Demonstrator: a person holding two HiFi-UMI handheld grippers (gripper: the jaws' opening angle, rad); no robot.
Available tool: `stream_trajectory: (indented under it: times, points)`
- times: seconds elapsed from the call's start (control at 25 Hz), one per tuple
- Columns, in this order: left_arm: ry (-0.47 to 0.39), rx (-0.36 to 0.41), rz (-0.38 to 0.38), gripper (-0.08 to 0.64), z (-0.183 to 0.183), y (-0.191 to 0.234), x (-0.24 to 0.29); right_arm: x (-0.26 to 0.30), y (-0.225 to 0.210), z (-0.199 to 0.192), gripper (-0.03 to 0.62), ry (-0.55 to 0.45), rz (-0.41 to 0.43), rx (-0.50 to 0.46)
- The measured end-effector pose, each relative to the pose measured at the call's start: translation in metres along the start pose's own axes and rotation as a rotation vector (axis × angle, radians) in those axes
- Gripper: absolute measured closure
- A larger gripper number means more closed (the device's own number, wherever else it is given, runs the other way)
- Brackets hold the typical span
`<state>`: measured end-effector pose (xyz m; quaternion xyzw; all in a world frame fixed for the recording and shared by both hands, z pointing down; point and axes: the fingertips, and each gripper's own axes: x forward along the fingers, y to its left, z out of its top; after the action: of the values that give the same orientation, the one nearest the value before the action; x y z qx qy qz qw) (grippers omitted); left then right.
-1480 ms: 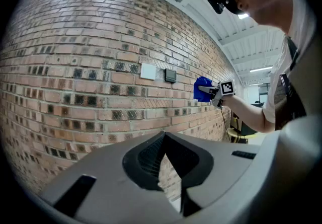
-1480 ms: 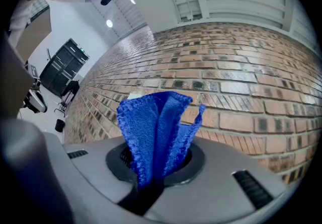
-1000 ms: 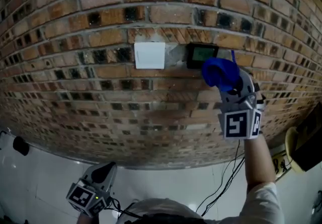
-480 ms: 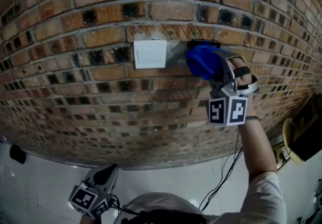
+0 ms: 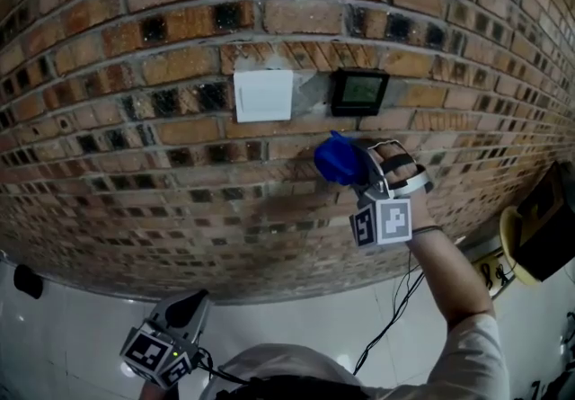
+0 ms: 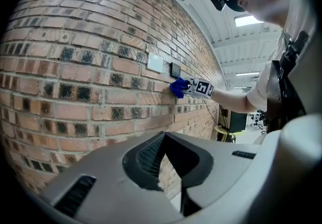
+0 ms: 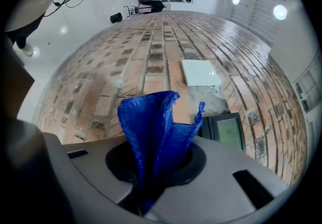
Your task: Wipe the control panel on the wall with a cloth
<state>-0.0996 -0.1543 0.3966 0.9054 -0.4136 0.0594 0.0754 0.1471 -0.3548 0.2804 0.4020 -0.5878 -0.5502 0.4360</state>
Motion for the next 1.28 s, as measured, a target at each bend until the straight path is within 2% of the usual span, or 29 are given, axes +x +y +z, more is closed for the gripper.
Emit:
stream_trajectory:
  times: [0.08,0.16,0.24,0.4,0.52,0.64,0.88,1.16,1.28]
  points:
    - [0.001,-0.003,-0.001,0.557,-0.001,0.001,-0.001,-0.001,0.002,0.0,0.503,-0.004,0.022,-0.009]
    - [0.006,-0.001,-0.005,0.557,-0.002,0.003,-0.001,-0.007,-0.011,0.002,0.503,-0.016,0.002,-0.013]
    - [0.017,0.009,-0.009,0.557,-0.007,0.005,-0.002,-0.017,-0.036,0.006,0.503,-0.028,-0.055,-0.016]
    - [-0.003,-0.025,-0.005,0.556,-0.005,0.007,0.0,-0.033,-0.098,0.003,0.505,-0.019,-0.207,-0.01]
    - [-0.019,-0.035,-0.004,0.557,-0.004,0.009,-0.001,-0.042,-0.138,-0.005,0.505,-0.002,-0.33,0.033]
    - [-0.023,-0.033,0.002,0.557,-0.005,0.012,-0.005,-0.04,-0.157,-0.003,0.505,-0.004,-0.38,0.076]
    - [-0.035,-0.041,0.03,0.557,-0.003,0.019,-0.012,-0.024,-0.141,0.006,0.504,0.0,-0.36,0.031]
    - [-0.019,-0.043,0.022,0.557,-0.006,0.018,-0.009,-0.017,-0.08,0.003,0.503,0.007,-0.251,0.027]
    - [-0.015,-0.043,0.011,0.557,-0.006,0.015,-0.007,-0.011,-0.049,0.001,0.503,0.014,-0.18,0.041]
